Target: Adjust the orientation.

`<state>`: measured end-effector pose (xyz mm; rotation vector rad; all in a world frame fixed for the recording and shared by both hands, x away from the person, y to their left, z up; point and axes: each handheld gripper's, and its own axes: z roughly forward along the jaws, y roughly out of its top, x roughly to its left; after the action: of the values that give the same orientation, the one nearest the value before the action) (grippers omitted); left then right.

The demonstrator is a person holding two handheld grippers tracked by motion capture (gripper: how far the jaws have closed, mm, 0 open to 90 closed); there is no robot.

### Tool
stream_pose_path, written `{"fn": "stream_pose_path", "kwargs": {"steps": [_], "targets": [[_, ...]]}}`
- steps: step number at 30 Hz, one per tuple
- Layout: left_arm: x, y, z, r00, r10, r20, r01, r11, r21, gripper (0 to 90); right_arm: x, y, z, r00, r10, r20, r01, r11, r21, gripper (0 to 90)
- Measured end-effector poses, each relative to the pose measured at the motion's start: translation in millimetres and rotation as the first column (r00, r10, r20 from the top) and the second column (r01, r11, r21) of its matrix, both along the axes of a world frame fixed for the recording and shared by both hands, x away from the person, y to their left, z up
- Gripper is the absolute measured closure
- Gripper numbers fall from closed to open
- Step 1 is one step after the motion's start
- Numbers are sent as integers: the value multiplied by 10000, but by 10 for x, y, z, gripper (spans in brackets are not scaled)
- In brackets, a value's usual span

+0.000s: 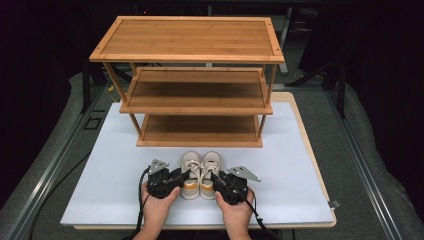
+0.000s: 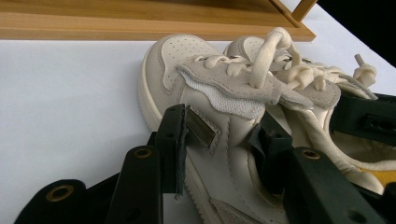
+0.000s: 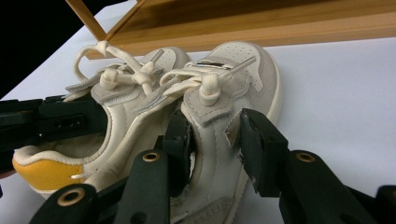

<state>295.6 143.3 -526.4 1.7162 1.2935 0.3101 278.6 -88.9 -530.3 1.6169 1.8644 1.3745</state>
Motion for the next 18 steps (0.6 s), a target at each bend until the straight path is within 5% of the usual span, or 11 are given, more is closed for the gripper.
{"fn": "stream_pose_path", "kwargs": {"steps": [18], "targets": [[26, 38, 251, 9995, -45, 297, 48, 9999, -112, 608, 28, 12, 262, 9993, 200, 325, -197, 9998, -86, 641]]}}
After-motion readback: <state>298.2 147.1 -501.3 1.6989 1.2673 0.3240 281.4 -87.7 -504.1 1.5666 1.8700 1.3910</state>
